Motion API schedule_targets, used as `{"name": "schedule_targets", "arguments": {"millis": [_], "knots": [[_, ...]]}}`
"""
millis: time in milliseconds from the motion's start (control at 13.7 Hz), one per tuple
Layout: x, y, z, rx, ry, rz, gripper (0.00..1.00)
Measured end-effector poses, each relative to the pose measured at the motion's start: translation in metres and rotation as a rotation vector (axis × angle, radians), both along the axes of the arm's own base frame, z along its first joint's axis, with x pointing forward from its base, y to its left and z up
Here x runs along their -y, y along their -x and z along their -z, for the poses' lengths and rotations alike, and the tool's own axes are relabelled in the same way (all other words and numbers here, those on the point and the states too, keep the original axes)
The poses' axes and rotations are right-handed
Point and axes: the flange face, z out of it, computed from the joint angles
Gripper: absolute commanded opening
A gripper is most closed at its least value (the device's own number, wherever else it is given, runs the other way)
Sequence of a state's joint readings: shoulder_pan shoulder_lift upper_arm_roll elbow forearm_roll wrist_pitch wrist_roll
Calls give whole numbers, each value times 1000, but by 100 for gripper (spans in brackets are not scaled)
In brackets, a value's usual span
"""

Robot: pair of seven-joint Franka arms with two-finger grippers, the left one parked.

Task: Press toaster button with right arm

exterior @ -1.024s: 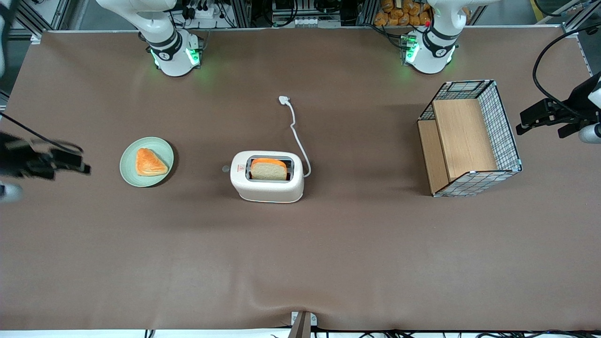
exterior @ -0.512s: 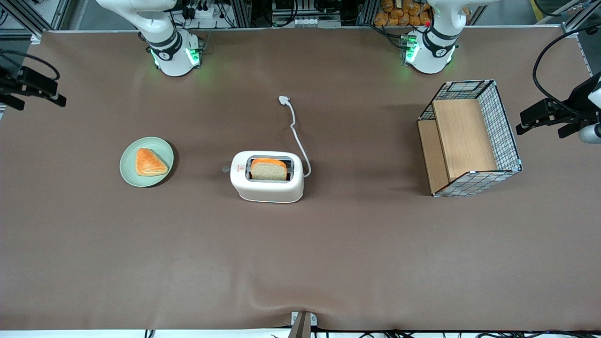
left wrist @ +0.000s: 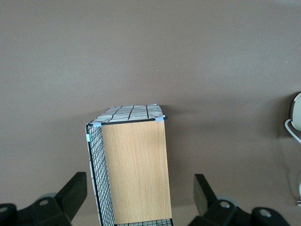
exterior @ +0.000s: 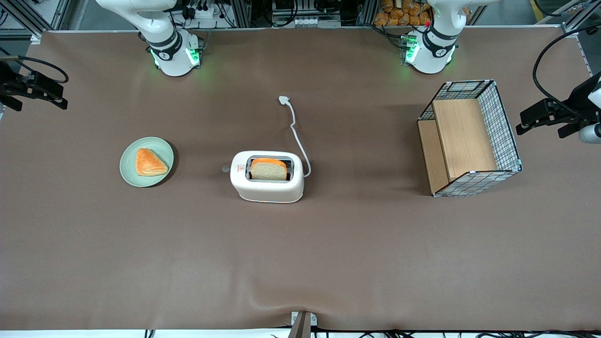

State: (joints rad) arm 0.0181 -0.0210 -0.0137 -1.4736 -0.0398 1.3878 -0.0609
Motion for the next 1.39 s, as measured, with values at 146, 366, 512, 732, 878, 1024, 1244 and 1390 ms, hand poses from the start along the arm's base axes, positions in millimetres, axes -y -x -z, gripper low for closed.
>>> {"name": "schedule_targets", "arguments": {"millis": [146, 366, 512, 732, 878, 1024, 1244, 1390], "knots": [[-2, 1, -2, 5, 0, -4, 100], [-2, 1, -4, 15, -1, -4, 100], [-2, 0, -4, 20, -1, -4, 100], [-2, 0, -4, 20, -1, -3, 100], [-3, 0, -4, 20, -1, -4, 100], [-3, 0, -4, 20, -1, -2, 100], [-3, 0, -4, 19, -1, -1, 100], [-3, 0, -4, 19, -1, 0, 100]]}}
